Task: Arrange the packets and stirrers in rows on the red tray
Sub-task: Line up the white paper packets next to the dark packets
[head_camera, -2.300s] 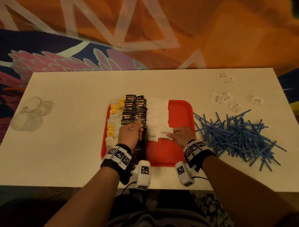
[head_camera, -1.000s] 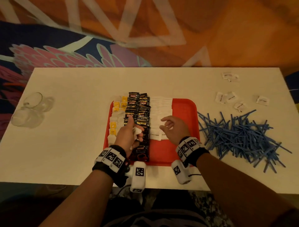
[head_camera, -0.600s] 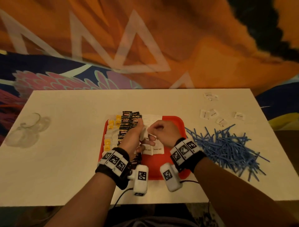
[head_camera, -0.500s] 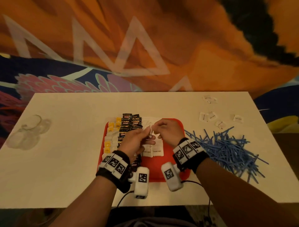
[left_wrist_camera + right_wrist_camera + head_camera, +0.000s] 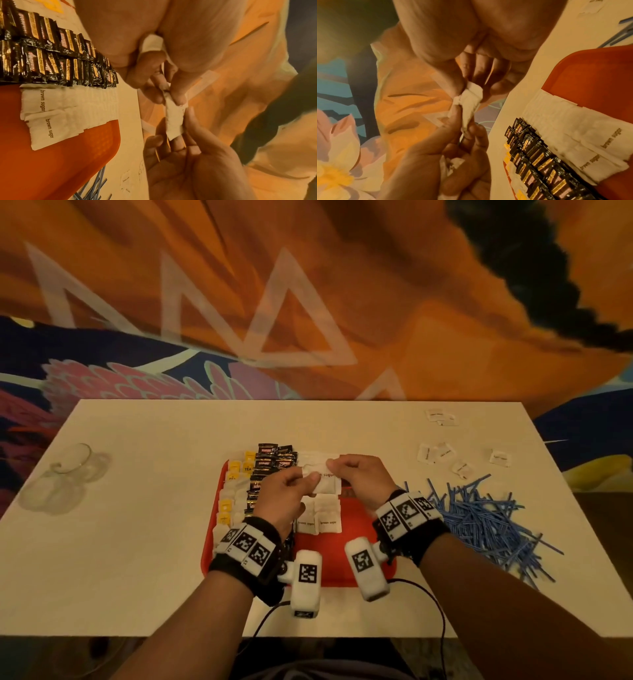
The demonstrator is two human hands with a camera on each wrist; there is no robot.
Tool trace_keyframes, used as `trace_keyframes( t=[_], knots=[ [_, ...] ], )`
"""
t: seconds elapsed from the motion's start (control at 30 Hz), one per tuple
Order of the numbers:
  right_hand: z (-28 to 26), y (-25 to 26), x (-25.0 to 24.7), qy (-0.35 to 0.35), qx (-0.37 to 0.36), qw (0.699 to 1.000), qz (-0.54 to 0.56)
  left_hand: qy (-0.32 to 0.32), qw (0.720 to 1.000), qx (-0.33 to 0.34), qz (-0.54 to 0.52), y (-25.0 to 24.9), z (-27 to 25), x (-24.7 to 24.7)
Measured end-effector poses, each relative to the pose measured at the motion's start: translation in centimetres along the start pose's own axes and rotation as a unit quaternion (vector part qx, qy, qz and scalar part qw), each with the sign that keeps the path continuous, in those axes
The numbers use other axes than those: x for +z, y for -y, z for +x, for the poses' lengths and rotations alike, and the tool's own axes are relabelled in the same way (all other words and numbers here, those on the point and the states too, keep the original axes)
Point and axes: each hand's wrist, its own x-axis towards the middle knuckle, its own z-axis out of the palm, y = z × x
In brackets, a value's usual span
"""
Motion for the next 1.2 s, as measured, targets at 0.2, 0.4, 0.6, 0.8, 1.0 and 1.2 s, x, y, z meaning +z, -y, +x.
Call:
trace_keyframes(
  t=[0.2,0.4,0.6,0.8,1.0,1.2],
  knots=[
    [-0.4,-0.8,0.4,0.018,0.039,0.998,0.035,-0.02,1.0,0.002,-0.016,0.2,-0.3,0.1],
    [-0.7,-1.4,0.4,0.049,-0.015,0.997,-0.066,-0.045,0.998,-0.004,-0.044,0.4,-0.2,-0.2],
    [-0.3,-3.9,0.4,0.024,-0.014,0.993,-0.113,-0.13,0.99,-0.035,-0.036,0.7,0.6,-1.1],
    [-0.2,-5.7,1.8,0.015,0.019,0.995,-0.093,-0.057,0.99,-0.005,0.131,3.2,1.0,-3.0],
    [0.6,-8.2,3.0,0.034,0.055,0.986,-0.155,-0.114,0.977,0.023,0.18,5.6,2.0,-4.9],
    [1.4,-11.7,2.3,-0.034,0.138,0.935,-0.326,-0.123,0.978,-0.044,0.163,6.9,2.0,-7.6]
  ],
)
